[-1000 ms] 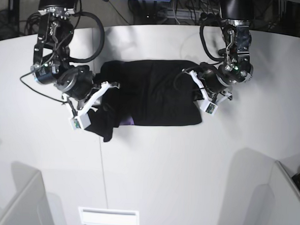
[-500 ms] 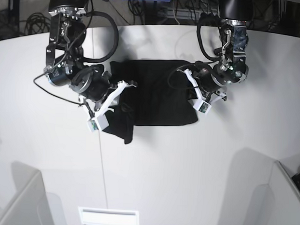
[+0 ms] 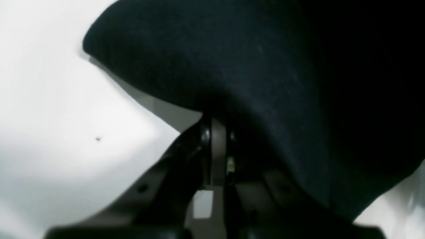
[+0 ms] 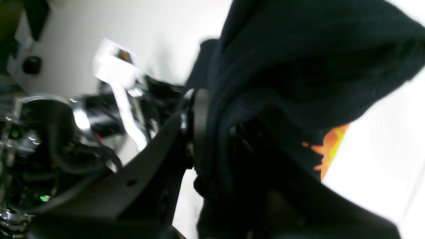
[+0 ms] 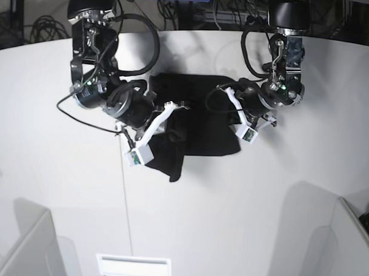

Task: Fold the T-shirt properly
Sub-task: 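Fold the shirt end with the right gripper over toward the left gripper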

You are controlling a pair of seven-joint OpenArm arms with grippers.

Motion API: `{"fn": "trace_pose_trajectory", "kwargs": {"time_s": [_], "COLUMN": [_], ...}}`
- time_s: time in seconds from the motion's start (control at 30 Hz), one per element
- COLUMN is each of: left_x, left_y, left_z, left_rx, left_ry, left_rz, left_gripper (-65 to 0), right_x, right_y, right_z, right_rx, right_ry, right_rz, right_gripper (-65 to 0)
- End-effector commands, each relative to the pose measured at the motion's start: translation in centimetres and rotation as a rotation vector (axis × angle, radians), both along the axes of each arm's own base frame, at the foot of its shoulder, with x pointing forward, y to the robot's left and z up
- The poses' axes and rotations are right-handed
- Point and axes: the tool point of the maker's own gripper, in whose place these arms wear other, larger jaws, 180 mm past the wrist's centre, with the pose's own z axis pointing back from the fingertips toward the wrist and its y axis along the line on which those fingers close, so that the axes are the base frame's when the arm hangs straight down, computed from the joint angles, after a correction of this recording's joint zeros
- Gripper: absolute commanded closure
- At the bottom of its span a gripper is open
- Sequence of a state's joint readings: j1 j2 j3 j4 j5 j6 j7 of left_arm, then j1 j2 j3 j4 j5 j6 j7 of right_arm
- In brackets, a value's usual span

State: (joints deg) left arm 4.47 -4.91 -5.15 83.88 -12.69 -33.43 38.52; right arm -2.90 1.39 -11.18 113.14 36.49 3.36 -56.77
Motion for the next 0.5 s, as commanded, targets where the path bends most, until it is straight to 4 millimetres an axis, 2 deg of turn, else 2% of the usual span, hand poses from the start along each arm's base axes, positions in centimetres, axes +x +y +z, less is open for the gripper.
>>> {"fn": "trace_pose_trajectory", "kwargs": {"time_s": [0.0,0.23,0.47], "left_x": [-0.7,-1.0,-0.9], "left_y": [0.5,1.4,2.9], "left_z": [-0.7,-0.9,-0.7], "left_rx": [0.048,0.067,0.1], "left_ry": [0.038,0.045,0.038], "left_rz": [-0.017,-0.013,-0.01], "left_gripper": [0.0,0.0,0.0], "right_x": [0.7,0.2,0.4], "right_y": [0.4,3.4,4.3], "right_z": [0.9,0.4,-1.2], "right_rx": [0.034,0.055,0.061], "right_ry": [-0.019,-0.02,-0.002], "right_rz": [-0.018,0.037,0.033], "right_gripper": [0.0,0.0,0.0]}}
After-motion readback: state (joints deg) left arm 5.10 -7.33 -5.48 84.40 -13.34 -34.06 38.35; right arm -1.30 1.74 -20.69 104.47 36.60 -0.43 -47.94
